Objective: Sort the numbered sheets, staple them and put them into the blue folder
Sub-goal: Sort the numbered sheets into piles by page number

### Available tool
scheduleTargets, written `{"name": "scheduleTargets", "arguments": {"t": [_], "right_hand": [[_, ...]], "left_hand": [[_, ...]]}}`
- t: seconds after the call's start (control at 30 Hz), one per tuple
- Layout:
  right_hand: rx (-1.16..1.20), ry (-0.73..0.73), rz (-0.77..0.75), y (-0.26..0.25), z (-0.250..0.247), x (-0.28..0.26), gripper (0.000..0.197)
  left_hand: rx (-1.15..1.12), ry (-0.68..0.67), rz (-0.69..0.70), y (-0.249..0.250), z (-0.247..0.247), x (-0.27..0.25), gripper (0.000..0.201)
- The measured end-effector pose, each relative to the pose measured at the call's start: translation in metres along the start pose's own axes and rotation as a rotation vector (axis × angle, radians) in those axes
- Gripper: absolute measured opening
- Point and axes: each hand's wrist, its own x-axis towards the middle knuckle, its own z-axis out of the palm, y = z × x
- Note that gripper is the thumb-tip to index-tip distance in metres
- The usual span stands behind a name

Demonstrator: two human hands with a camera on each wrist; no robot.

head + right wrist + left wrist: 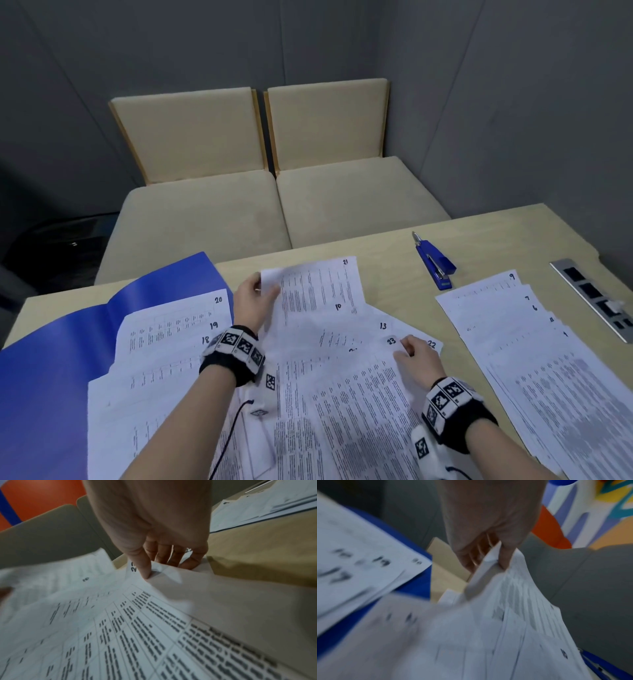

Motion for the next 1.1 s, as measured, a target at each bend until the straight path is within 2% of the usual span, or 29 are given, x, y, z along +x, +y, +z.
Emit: {"name": "scheduleTargets", "arguments": {"t": [0.1,0.13,0.23,0.3,0.4,0.47,0.53,0.63,0.73,0.77,0.83,0.9,1.03,1.1], "right_hand": [[0.022,-0.032,0.017,0.001,-0.006,0.002,0.025],[0.035,-0.047,0.035,0.003,-0.007,0.002,0.023],[0.110,-0.036,0.065,0.004,-0.011,0.003,0.026],[0.212,0.020,0.113,0.006,-0.015,0.004,0.016],[0.450,0.139,0.215,0.007,-0.023,0.001,0.013],[0.692,0.137,0.243,0.008,-0.028,0.001,0.016],[0.875,0.077,0.264,0.007,-0.033,0.001,0.016],[0.970,-0.031,0.308,0.005,-0.030,0.001,0.015],[0.994,-0.054,0.330,0.006,-0.016,0.002,0.022],[1.008,-0.061,0.338,0.008,-0.011,0.003,0.027],[1.031,-0.073,0.346,0.013,-0.003,0.004,0.030],[1.072,-0.096,0.364,0.017,0.002,0.003,0.029],[1.088,-0.120,0.392,0.011,-0.002,-0.007,0.023],[0.968,0.018,0.338,0.007,-0.014,-0.005,0.008]], "left_hand": [[-0.029,0.186,0.073,0.037,-0.021,0.002,0.032],[-0.016,0.229,0.135,0.052,-0.029,0.003,0.033],[-0.043,0.313,0.347,0.094,-0.060,0.011,0.017],[-0.118,0.348,0.388,0.117,-0.082,0.017,0.014],[-0.253,0.369,0.405,0.137,-0.107,0.021,0.015],[-0.347,0.267,0.361,0.138,-0.112,0.016,0.010],[-0.337,0.069,0.268,0.121,-0.101,0.010,0.015],[-0.099,-0.218,0.134,0.071,-0.063,-0.010,0.007],[0.163,-0.392,0.027,0.023,-0.013,-0.049,0.017],[0.193,-0.422,-0.041,0.014,0.000,-0.064,0.015],[0.177,-0.474,-0.214,-0.002,0.019,-0.084,0.049],[0.134,-0.509,-0.274,-0.014,0.032,-0.093,0.066],[0.137,-0.389,-0.231,-0.016,0.041,-0.100,0.059],[0.139,-0.347,-0.229,-0.014,0.040,-0.101,0.058]]}}
